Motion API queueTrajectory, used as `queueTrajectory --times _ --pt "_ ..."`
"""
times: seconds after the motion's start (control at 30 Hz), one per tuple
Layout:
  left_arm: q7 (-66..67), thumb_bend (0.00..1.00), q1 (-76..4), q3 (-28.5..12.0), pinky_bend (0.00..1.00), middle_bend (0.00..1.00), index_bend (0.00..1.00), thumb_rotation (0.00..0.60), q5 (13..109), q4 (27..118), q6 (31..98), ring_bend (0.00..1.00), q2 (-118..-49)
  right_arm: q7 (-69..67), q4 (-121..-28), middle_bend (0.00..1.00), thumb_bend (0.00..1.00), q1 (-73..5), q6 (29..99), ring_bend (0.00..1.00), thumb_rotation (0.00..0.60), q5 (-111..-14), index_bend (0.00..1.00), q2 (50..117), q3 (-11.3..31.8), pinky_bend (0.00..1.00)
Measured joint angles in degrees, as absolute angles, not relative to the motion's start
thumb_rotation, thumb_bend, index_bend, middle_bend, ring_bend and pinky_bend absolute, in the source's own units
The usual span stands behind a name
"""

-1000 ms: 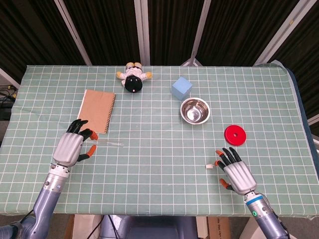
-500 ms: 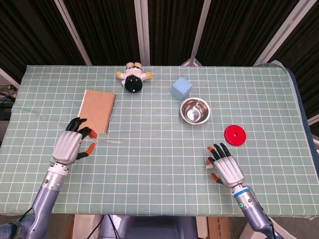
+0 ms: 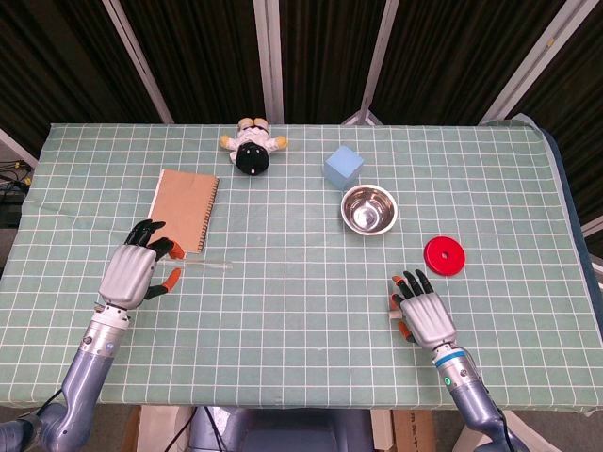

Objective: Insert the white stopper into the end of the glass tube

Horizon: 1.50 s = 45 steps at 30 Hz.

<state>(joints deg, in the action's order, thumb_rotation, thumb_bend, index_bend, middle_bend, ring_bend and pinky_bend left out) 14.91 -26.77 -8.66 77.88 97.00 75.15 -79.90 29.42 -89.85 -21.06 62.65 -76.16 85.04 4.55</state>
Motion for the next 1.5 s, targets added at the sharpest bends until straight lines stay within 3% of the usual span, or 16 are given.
queueTrajectory --times 1.03,1.3,1.5 --pt "13.73 0.67 -26.44 -9.47 0.12 0.52 0.55 0.6 77.58 96.0 75.02 0.15 -79.7 31.39 -88.18 0.16 0.4 -22.14 64.36 0.06 0.6 -72.06 0.48 87.35 3.98 0.04" --pt "13.24 0.67 -26.25 -9.39 0.12 0.52 0.55 0.6 77.64 95.48 74.96 0.15 -79.54 31.58 -87.39 0.2 0.4 -22.07 64.94 0.08 0.6 -71.52 0.59 87.85 3.65 0.04" --pt "13.0 0.67 -26.21 -9.52 0.12 0.52 0.55 0.6 77.82 95.46 75.05 0.15 -79.45 31.3 -87.56 0.2 0.4 -22.04 65.92 0.09 0.6 -72.2 0.6 88.1 3.57 0.04"
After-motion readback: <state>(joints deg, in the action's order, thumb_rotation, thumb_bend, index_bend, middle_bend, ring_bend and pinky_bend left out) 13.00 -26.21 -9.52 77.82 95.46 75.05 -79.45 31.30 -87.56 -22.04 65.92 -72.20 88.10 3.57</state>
